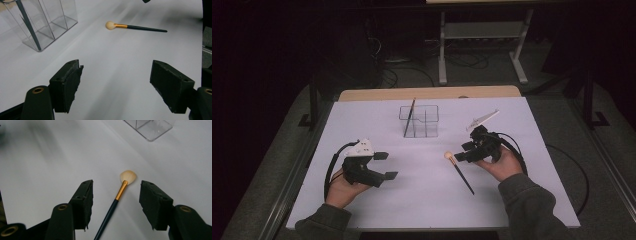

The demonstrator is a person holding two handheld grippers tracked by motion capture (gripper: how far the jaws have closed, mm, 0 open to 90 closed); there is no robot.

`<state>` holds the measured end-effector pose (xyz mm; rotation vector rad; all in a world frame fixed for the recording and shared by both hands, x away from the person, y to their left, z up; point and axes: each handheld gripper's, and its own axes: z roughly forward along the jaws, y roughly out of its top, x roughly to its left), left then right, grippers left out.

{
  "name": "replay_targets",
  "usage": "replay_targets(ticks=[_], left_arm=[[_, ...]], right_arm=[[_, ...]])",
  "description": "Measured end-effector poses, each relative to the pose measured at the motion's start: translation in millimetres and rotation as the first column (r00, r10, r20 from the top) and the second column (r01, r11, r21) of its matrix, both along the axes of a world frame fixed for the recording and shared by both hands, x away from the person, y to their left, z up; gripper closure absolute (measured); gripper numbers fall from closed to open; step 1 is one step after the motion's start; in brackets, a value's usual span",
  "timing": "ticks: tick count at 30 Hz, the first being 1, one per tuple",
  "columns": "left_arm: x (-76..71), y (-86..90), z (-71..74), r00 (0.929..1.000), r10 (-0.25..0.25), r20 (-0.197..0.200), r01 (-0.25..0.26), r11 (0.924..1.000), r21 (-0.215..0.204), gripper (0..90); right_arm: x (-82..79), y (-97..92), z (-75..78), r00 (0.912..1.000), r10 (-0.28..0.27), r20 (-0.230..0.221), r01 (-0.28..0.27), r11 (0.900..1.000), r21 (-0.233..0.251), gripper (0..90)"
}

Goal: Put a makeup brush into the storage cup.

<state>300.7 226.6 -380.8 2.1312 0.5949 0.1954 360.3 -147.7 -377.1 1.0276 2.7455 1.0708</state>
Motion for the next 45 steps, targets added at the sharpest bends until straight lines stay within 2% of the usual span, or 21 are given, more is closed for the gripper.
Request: replay_targets(ticks=[9, 11, 14, 22, 45], left_arm=[[-0.1, 0.6, 0.4, 1.0000, 0.000, 0.000, 0.000, 1.0000, 0.001, 23.7], [-0.3, 0.8, 0.3, 1.0000, 0.002, -0.004, -0.002, 1.0000, -0.001, 23.6], [-0.3, 1.0, 0.1, 1.0000, 0.005, -0.004, -0.005, 1.0000, -0.001, 23.6], [-0.2, 1.1, -0.1, 1.0000, 0.005, -0.005, -0.005, 1.0000, 0.001, 23.5], [0.9, 3.7, -0.6, 1.0000, 0.003, -0.002, -0.003, 1.0000, 0.001, 23.5]], right_arm=[[0.7, 3.1, -7.2, 0.9999, 0.010, -0.005, -0.010, 0.9999, -0.011, 44.5], [0.0, 3.3, -7.8, 0.9998, 0.003, -0.018, -0.003, 0.9999, -0.010, 44.4], [-0.8, 2.7, -10.2, 1.0000, 0.003, -0.008, -0.003, 0.9999, -0.013, 44.8], [-1.7, 2.2, -15.6, 0.9999, 0.001, -0.016, -0.001, 0.9997, -0.023, 45.5], [3.1, 9.8, -22.0, 0.9991, 0.002, -0.041, -0.004, 0.9984, -0.056, 49.5]])
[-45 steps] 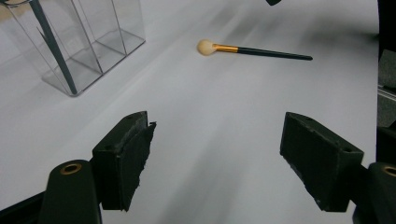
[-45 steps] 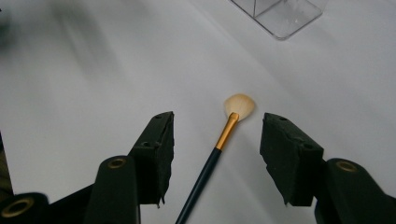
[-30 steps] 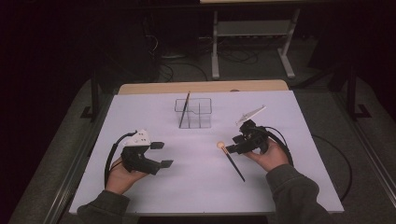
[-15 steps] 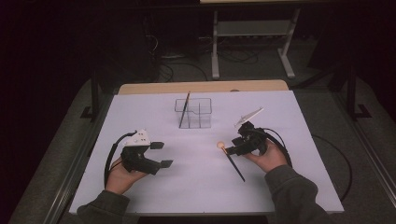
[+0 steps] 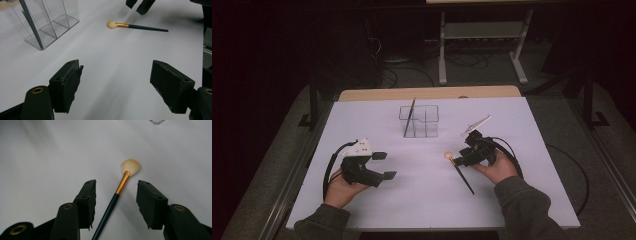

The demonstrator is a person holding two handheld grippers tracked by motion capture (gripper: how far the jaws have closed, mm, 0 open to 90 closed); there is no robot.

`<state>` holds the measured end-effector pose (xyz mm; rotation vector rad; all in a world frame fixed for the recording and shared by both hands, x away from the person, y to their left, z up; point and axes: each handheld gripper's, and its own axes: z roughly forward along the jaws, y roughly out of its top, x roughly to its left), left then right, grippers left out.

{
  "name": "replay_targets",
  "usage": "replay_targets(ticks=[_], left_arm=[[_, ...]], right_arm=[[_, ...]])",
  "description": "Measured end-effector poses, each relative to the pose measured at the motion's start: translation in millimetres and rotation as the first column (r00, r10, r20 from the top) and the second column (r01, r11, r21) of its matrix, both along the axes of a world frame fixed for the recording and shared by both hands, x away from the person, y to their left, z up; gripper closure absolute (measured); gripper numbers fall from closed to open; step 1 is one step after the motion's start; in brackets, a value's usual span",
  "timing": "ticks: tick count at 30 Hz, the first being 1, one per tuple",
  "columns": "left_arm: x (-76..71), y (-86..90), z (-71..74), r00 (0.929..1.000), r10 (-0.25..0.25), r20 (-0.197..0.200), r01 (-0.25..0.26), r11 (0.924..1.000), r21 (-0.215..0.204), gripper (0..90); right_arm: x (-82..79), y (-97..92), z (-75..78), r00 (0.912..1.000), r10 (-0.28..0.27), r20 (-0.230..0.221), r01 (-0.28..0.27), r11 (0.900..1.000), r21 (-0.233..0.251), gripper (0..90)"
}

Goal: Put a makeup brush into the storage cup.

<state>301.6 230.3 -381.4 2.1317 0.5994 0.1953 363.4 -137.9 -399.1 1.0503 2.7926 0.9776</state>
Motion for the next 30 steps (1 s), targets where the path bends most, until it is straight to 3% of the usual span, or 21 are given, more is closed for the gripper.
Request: replay_targets(ticks=[15, 30], left_arm=[[0.3, 0.5, -0.4, 1.0000, 0.001, -0.009, -0.001, 1.0000, -0.002, 23.5], [0.4, 0.3, -0.8, 0.9999, -0.003, -0.014, 0.002, 1.0000, -0.003, 23.5]], right_arm=[[2.6, 10.4, -9.8, 0.9995, 0.015, -0.029, -0.017, 0.9988, -0.046, 59.7], [2.8, 15.9, -19.2, 0.9979, 0.009, -0.064, -0.015, 0.9957, -0.091, 62.8]])
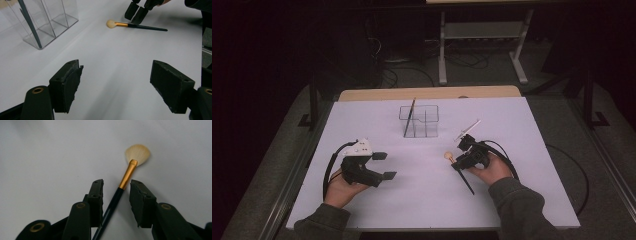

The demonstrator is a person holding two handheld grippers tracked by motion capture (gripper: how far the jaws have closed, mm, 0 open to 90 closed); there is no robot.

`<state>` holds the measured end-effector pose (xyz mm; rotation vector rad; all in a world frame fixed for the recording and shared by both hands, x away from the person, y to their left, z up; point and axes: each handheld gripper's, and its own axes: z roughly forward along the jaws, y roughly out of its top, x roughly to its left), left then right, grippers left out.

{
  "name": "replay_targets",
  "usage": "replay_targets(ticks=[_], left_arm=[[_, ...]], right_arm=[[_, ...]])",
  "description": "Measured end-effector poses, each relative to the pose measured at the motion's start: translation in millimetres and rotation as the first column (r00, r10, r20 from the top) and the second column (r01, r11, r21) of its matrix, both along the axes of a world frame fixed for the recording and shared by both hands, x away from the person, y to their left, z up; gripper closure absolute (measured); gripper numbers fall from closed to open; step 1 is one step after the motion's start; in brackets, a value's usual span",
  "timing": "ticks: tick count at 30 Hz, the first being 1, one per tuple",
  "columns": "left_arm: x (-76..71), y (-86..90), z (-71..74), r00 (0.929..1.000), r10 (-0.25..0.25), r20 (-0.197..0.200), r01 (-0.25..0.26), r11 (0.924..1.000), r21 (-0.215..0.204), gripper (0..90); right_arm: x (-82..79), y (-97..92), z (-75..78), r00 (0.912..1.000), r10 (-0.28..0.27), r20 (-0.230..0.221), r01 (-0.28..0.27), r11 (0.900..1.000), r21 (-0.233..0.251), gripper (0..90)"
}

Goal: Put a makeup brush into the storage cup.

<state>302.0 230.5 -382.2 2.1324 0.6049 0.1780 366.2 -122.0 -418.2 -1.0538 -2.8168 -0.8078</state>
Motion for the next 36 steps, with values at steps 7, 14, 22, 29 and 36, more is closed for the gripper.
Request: replay_targets(ticks=[7, 14, 22, 29, 36], left_arm=[[0.2, -0.2, 0.0, 1.0000, -0.004, 0.001, 0.004, 1.0000, -0.003, 23.5], [0.3, -0.2, 0.0, 1.0000, -0.005, -0.001, 0.005, 1.0000, -0.005, 23.5], [1.0, 0.4, -0.5, 0.9999, -0.007, -0.008, 0.007, 0.9999, -0.010, 23.4], [0.2, 1.7, 1.1, 0.9999, -0.006, 0.011, 0.006, 0.9999, -0.015, 23.8], [0.8, 0.8, 0.4, 1.0000, -0.001, 0.007, 0.002, 0.9999, -0.017, 23.8]], right_arm=[[-0.4, 0.0, -2.9, 1.0000, -0.001, -0.005, 0.001, 0.9997, -0.025, 65.4], [-1.4, -0.2, -8.1, 0.9999, -0.004, -0.015, 0.004, 0.9989, -0.046, 68.8], [-3.4, 1.3, -7.8, 1.0000, -0.004, 0.008, 0.004, 0.9977, -0.067, 73.8], [-8.2, 6.9, -7.6, 0.9973, 0.017, 0.072, -0.007, 0.9910, -0.134, 81.3], [-8.5, 6.7, -8.1, 0.9959, 0.035, 0.083, -0.023, 0.9904, -0.136, 82.6]])
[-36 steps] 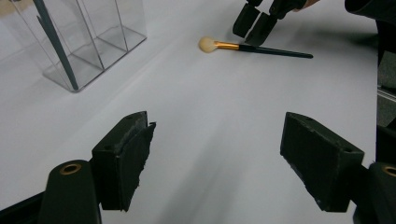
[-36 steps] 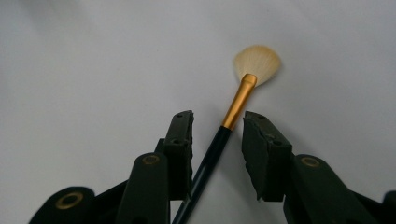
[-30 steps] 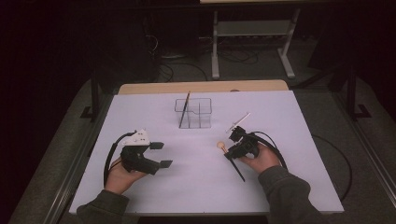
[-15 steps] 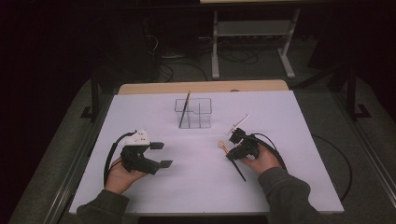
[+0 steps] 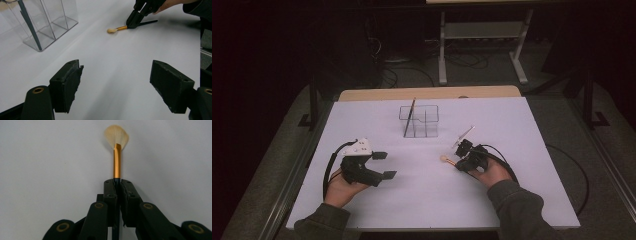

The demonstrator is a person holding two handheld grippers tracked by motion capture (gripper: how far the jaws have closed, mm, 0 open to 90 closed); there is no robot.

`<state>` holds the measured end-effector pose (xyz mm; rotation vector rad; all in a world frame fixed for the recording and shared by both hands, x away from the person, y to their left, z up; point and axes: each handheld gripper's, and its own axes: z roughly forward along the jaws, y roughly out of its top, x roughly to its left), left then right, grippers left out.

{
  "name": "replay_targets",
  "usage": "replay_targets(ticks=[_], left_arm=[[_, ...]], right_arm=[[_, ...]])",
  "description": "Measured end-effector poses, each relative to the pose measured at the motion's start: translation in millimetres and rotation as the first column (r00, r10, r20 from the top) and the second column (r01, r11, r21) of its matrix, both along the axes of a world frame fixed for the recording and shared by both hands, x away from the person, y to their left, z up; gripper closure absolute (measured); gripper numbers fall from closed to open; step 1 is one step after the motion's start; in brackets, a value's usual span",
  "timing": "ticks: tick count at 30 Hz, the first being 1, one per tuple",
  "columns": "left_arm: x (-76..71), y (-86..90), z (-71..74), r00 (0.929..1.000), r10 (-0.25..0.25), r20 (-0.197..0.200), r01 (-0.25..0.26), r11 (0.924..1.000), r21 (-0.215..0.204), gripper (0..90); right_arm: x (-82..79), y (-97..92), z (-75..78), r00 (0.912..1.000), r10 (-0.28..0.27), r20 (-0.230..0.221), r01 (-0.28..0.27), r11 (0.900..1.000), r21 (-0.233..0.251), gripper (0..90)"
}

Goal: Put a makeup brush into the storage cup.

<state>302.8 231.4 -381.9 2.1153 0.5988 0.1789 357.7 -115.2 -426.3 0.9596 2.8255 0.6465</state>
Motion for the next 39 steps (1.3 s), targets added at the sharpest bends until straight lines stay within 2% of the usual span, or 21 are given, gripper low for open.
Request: replay_targets(ticks=[4, 16, 22, 39], left_arm=[[0.0, 0.7, 0.6, 1.0000, -0.001, 0.009, 0.001, 1.0000, 0.004, 23.8], [1.0, 2.4, 0.0, 1.0000, 0.005, -0.001, -0.005, 0.9999, -0.010, 23.7], [1.2, 2.6, -0.1, 1.0000, 0.003, -0.001, -0.003, 0.9999, -0.011, 23.8], [3.3, 2.9, -0.9, 1.0000, -0.006, -0.006, 0.005, 1.0000, -0.008, 24.6]], right_arm=[[2.2, -2.2, 0.1, 0.9997, 0.000, -0.023, 0.000, 0.9999, 0.017, 82.7], [7.0, -8.1, 0.1, 0.9980, -0.002, -0.063, 0.005, 0.9982, 0.060, 82.8], [7.0, -12.2, 3.8, 0.9979, -0.004, -0.064, 0.009, 0.9963, 0.086, 82.8], [4.9, -16.8, 9.3, 0.9978, 0.010, -0.066, -0.002, 0.9933, 0.116, 82.8]])
